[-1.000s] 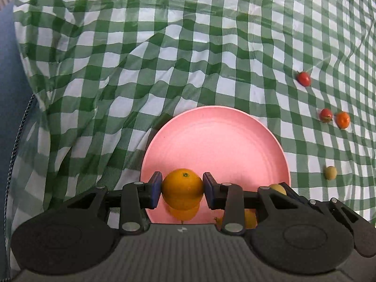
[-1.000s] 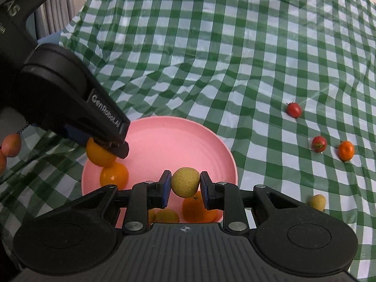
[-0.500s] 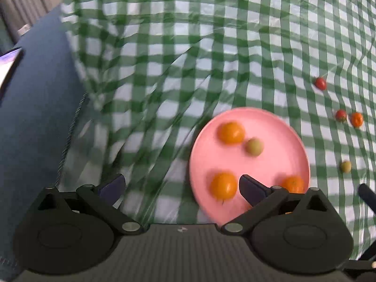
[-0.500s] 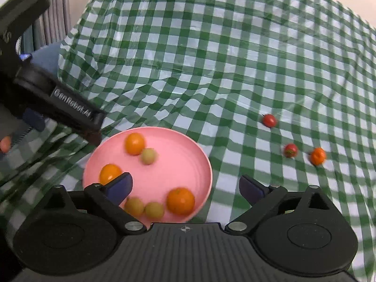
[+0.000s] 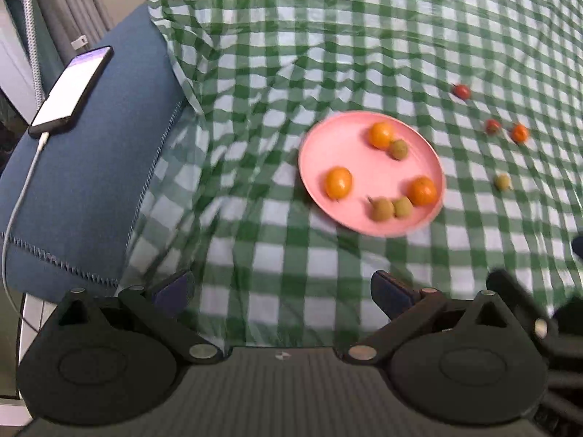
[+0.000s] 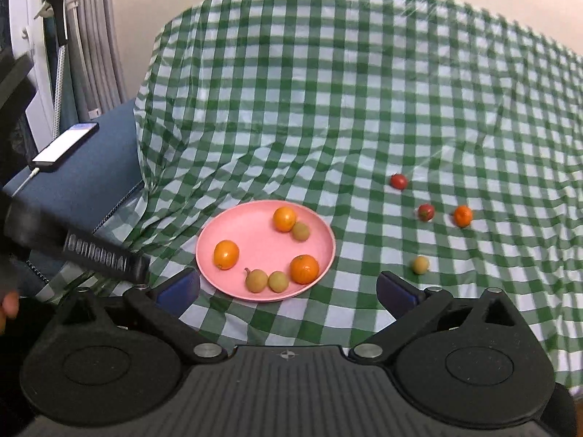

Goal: Organize fruits
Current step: 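Lift both grippers back from the plate, then grasp a mandarin with the right gripper while the left gripper grasps a red cherry tomato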

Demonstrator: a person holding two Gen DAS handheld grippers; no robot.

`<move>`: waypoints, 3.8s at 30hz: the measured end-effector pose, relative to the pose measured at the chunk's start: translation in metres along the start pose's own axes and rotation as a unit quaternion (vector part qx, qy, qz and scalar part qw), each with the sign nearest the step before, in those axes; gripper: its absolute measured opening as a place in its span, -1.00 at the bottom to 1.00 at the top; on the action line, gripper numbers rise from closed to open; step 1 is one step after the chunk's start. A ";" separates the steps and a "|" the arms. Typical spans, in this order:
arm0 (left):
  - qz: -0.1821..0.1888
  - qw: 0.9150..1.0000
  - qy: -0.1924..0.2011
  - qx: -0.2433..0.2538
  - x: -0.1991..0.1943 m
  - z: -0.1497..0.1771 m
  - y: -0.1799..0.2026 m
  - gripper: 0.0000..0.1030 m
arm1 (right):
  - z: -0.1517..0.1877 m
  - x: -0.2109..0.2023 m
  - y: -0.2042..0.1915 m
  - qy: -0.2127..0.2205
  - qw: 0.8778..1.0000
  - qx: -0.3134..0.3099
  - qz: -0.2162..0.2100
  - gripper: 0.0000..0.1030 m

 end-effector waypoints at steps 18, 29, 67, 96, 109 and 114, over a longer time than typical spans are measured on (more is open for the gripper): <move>-0.013 0.999 0.049 0.008 -0.052 0.041 0.012 0.99 | 0.011 -0.058 0.005 0.043 0.999 0.011 -0.002 0.98; -0.016 0.998 0.057 0.013 -0.058 0.045 0.014 1.00 | 0.012 -0.061 0.007 0.048 0.999 0.017 0.000 0.98; 0.044 0.999 -0.013 0.024 0.014 -0.046 0.088 1.00 | 0.016 0.014 0.142 0.076 0.980 0.115 0.146 0.98; 0.066 0.976 -0.061 0.198 0.256 -0.226 0.339 1.00 | -0.008 0.314 0.299 -0.008 0.982 0.096 0.164 0.99; 0.078 0.977 -0.034 0.193 0.253 -0.238 0.324 -0.36 | -0.014 0.311 0.275 0.004 0.986 0.068 0.151 -0.28; 0.090 0.977 -0.029 0.190 0.240 -0.239 0.313 -0.36 | -0.014 0.310 0.278 0.011 0.982 0.092 0.166 -0.30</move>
Point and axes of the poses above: each gripper's, at about its wrist camera, not at the fingertips, and x roughly the way its jaws point, y to its right, z to its underside, the point moved 2 cm from there along x, roughly the way its jaws point, and after that the axes turned 2 degrees about z, right-handed, at the moved point
